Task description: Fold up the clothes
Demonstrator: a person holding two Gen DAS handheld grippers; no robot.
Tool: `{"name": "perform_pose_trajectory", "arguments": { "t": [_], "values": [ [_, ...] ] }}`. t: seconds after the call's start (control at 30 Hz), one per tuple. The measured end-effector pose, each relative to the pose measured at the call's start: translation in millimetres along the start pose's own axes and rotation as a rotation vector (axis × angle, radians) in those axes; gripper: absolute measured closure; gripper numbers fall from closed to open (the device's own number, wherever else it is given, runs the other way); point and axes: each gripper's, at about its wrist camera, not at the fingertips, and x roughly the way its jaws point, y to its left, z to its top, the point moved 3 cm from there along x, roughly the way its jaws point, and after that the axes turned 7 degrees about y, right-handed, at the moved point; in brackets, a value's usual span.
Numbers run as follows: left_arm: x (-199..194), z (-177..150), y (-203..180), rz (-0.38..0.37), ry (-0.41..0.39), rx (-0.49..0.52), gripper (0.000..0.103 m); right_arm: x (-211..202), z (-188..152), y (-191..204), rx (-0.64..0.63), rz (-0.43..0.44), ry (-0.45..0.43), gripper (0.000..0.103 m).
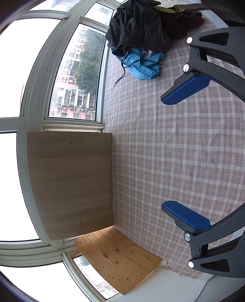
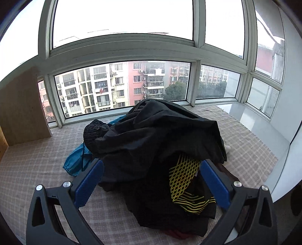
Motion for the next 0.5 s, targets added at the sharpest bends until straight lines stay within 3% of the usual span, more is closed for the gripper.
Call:
{"name": "perform_pose_trajectory", "arguments": {
  "t": [0.1,0.2,0.33,0.4,0.43,0.5],
  "values": [
    [-2,1,-7,0.005,-0.009,-0.011,0.001,30,14,13,-0.069,0.015,0.024,0.0],
    [-2,1,-7,0.019,-0.013,-0.029,0.001,68,28,12,-0.043,0.033,0.083,0.0],
    [2,0,-3,0.044,-0.003,-0.063,0.001,118,43,12,-0.044,-0.061,0.159,0.0],
    [3,-1,1,0.061,0.003,-0.076,0.001,134,45,12,-0.053,-0.045,0.18,0.0],
    [4,-2,3,0.07,0.005,-0.081,0.001,141,46,11,-0.053,-0.028,0.187,0.005],
    [5,-3,7,0.087,0.008,-0.093,0.001,142,48,6,-0.032,0.041,0.184,0.039]
  ]
}}
